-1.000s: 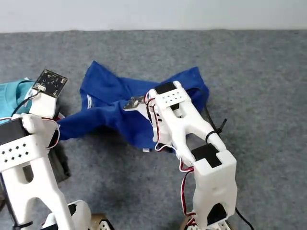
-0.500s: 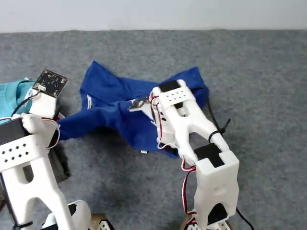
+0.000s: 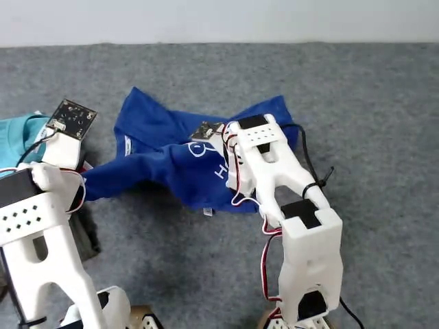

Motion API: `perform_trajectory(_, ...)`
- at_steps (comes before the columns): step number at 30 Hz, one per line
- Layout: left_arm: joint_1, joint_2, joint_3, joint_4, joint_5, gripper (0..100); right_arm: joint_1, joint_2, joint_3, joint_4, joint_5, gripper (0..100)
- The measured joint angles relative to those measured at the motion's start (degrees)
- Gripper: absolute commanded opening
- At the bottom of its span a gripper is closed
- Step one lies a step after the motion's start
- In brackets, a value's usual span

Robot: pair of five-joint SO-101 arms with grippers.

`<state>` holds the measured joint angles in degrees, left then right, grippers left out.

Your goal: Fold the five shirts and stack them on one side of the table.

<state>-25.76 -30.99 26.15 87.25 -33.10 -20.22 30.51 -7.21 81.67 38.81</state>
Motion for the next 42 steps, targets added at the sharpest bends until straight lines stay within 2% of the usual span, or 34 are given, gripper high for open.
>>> perform_trajectory(11, 1.2, 0.0, 0.0, 0.0, 0.0, 2, 0.1, -3.6, -8.5, 18.7, 0.0, 16.0)
perform_trajectory(17, 4.3, 0.0, 0.0, 0.0, 0.0, 2, -4.2, -11.2, -0.1, 18.8, 0.0, 16.0)
perform_trajectory(26, 4.5, 0.0, 0.0, 0.0, 0.0, 2, -12.6, -19.9, 15.5, 17.5, 1.7, 16.0)
perform_trajectory(33, 4.5, 0.0, 0.0, 0.0, 0.0, 2, -14.5, -20.0, 18.5, 13.8, 3.3, 16.0)
perform_trajectory(39, 4.5, 0.0, 0.0, 0.0, 0.0, 2, -13.1, -14.9, 18.5, 8.4, 6.1, 16.0)
perform_trajectory(42, 4.5, 0.0, 0.0, 0.0, 0.0, 2, -11.3, -12.7, 15.5, 8.8, 6.4, 16.0)
